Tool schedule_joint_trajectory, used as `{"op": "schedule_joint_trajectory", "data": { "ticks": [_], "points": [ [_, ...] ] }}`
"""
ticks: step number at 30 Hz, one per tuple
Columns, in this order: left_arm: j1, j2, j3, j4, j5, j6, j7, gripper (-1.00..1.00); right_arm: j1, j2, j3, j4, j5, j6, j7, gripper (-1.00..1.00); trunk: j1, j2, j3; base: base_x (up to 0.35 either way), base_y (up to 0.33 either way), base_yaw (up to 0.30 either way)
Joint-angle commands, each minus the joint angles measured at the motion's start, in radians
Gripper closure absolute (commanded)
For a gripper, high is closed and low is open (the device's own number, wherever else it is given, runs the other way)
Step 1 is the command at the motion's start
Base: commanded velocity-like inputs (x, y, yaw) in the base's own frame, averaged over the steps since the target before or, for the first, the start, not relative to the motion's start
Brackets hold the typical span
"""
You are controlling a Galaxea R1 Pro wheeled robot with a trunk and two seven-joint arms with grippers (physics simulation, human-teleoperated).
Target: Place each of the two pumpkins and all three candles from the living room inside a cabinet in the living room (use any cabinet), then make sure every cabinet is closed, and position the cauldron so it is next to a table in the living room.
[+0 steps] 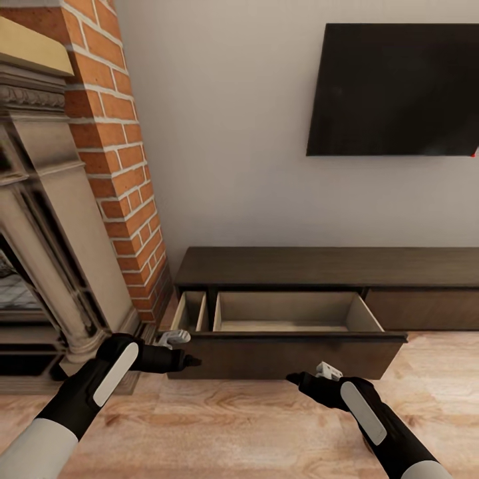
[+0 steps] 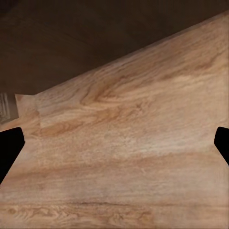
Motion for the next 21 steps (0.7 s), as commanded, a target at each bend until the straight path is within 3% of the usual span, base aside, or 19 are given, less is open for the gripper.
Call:
{"op": "schedule_joint_trajectory", "data": {
  "ticks": [1,7,16,21],
  "points": [
    [-0.001,0.001,-0.001,0.000,-0.011,0.001,-0.010,-1.00,-0.001,-0.001,0.004,-0.002,-0.010,0.001,-0.011,-1.00,-0.004,0.007,0.002,0.000,0.000,0.000],
    [-0.001,0.000,-0.003,0.001,-0.011,0.001,-0.009,-1.00,-0.001,0.000,0.004,-0.002,-0.010,0.000,-0.009,-1.00,-0.027,0.049,0.022,0.000,0.000,-0.078],
    [-0.001,0.002,-0.004,0.006,-0.011,0.001,-0.005,-1.00,-0.001,-0.004,0.004,-0.001,-0.012,0.000,-0.004,-1.00,-0.062,0.112,0.057,-0.004,0.000,-0.232],
    [-0.001,0.003,-0.004,0.007,-0.012,0.001,-0.003,-1.00,-0.001,-0.004,0.003,-0.001,-0.012,0.000,-0.003,-1.00,-0.081,0.147,0.077,-0.194,0.000,-0.262]
  ]
}}
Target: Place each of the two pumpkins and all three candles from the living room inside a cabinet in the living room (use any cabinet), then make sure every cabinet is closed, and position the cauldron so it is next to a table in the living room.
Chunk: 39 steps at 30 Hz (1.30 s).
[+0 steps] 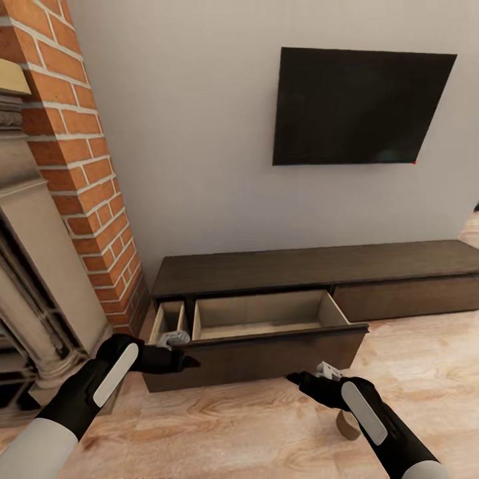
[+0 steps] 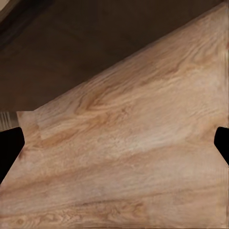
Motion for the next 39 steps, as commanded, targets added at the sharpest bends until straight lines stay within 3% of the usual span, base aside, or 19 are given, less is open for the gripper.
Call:
{"op": "schedule_joint_trajectory", "data": {
  "ticks": [1,7,17,23,39],
  "points": [
    [0.000,0.001,-0.001,-0.001,-0.011,0.001,-0.010,-1.00,-0.001,-0.001,0.004,-0.001,-0.010,0.001,-0.009,-1.00,-0.005,0.007,0.003,-0.280,0.000,-0.264],
    [0.000,-0.003,-0.001,-0.002,-0.011,0.001,-0.003,-1.00,-0.001,0.000,0.003,-0.001,-0.011,0.001,-0.009,-1.00,-0.028,0.049,0.027,-0.269,0.000,-0.265],
    [0.000,-0.008,-0.012,-0.002,-0.011,0.001,0.015,-1.00,-0.001,-0.003,0.000,-0.001,-0.016,0.000,-0.008,-1.00,-0.066,0.119,0.066,-0.037,0.000,-0.266],
    [-0.001,-0.010,-0.039,-0.002,-0.010,0.001,0.074,-1.00,-0.001,-0.004,-0.001,-0.001,-0.015,-0.002,-0.007,-1.00,-0.089,0.161,0.090,-0.002,0.000,-0.266],
    [0.000,-0.011,-0.045,-0.003,-0.009,0.001,0.106,-1.00,-0.001,-0.006,-0.003,0.002,-0.013,-0.009,-0.007,-1.00,-0.089,0.161,0.103,0.000,0.000,-0.266]
  ]
}}
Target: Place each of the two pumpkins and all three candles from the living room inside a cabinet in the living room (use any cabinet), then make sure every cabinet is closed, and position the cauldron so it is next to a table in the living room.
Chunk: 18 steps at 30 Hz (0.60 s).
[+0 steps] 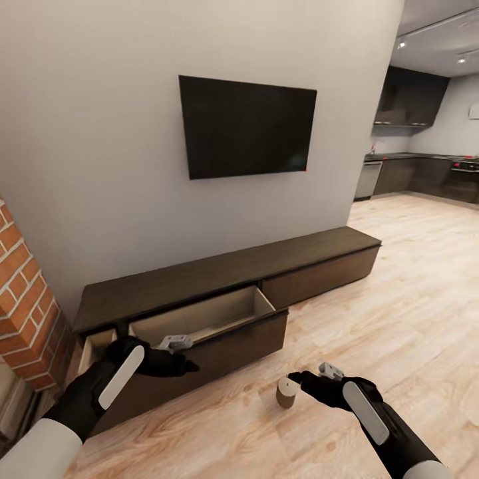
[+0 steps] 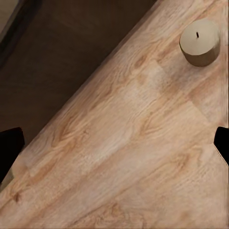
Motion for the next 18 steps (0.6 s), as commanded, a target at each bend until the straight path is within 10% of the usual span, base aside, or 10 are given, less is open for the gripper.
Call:
{"op": "schedule_joint_trajectory", "data": {
  "ticks": [1,18],
  "points": [
    [-0.001,0.001,-0.001,-0.001,-0.010,0.002,-0.010,-1.00,-0.001,-0.001,0.003,-0.001,-0.010,0.001,-0.009,-1.00,0.000,0.000,0.000,0.000,0.000,-0.266],
    [0.000,0.001,-0.001,-0.012,-0.008,0.002,-0.010,-1.00,-0.001,-0.002,0.001,0.002,-0.010,-0.001,-0.009,-1.00,0.000,0.000,0.014,0.000,0.000,-0.266]
  ]
}}
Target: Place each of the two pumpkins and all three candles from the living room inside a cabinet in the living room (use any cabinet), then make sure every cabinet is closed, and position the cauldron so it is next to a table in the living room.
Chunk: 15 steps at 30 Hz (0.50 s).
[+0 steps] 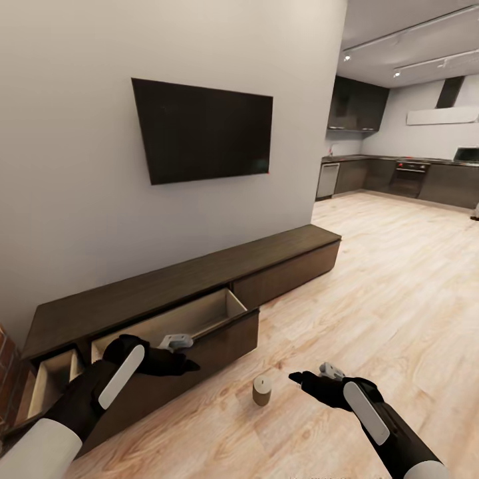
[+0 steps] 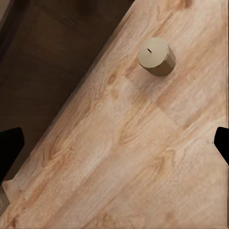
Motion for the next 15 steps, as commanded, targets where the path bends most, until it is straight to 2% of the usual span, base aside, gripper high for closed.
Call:
{"op": "schedule_joint_trajectory", "data": {
  "ticks": [1,15],
  "points": [
    [-0.001,0.001,-0.001,-0.001,-0.010,0.002,-0.010,-1.00,-0.001,-0.001,0.004,-0.001,-0.010,0.001,-0.009,-1.00,0.000,0.000,0.000,0.000,0.000,-0.266],
    [-0.001,0.001,-0.001,-0.003,-0.010,0.002,-0.010,-1.00,-0.001,-0.002,0.003,0.000,-0.010,0.000,-0.009,-1.00,0.000,0.000,0.011,0.000,0.000,-0.266]
  ]
}}
